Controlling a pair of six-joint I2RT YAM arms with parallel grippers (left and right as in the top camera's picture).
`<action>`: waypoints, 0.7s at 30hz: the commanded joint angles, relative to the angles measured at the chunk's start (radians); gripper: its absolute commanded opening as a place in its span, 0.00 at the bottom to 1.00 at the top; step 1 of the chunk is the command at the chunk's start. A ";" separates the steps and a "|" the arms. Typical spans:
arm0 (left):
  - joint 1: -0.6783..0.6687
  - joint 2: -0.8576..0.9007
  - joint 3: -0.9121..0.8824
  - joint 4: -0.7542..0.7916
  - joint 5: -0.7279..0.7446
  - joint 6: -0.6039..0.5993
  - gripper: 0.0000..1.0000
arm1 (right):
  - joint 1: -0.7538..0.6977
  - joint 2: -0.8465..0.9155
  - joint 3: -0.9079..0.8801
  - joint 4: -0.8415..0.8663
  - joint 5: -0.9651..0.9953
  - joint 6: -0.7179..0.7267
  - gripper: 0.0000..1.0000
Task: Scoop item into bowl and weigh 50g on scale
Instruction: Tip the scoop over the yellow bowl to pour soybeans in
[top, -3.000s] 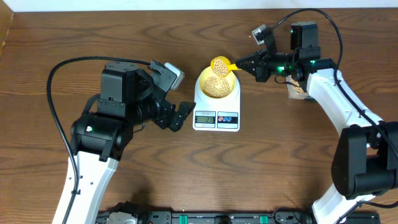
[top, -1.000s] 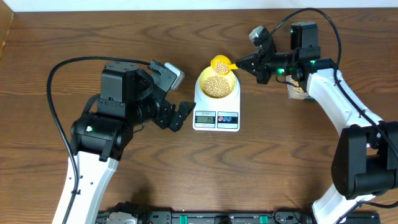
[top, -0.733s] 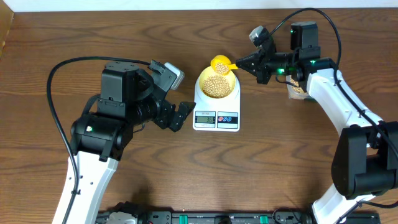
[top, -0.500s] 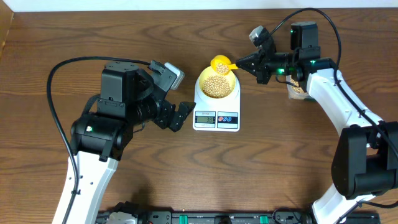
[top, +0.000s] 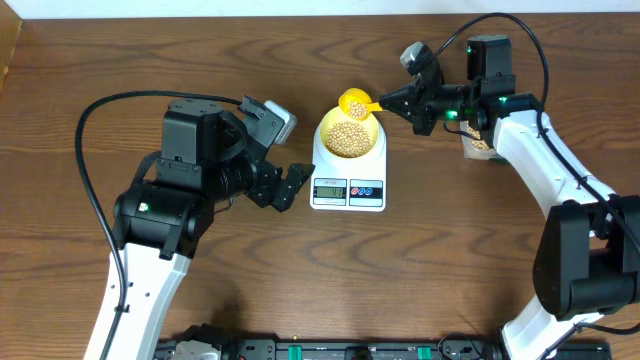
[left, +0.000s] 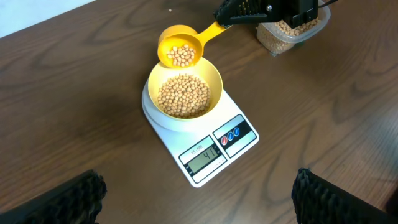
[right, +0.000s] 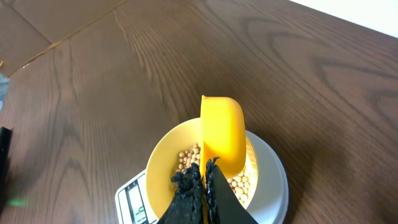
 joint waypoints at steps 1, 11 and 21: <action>0.005 0.005 -0.005 0.001 0.009 -0.002 0.98 | 0.008 0.006 -0.003 0.000 -0.003 -0.021 0.01; 0.005 0.005 -0.005 0.001 0.009 -0.002 0.98 | 0.008 0.006 -0.003 0.000 -0.003 -0.035 0.01; 0.005 0.005 -0.005 0.001 0.009 -0.002 0.98 | 0.008 0.006 -0.003 0.000 -0.004 -0.091 0.01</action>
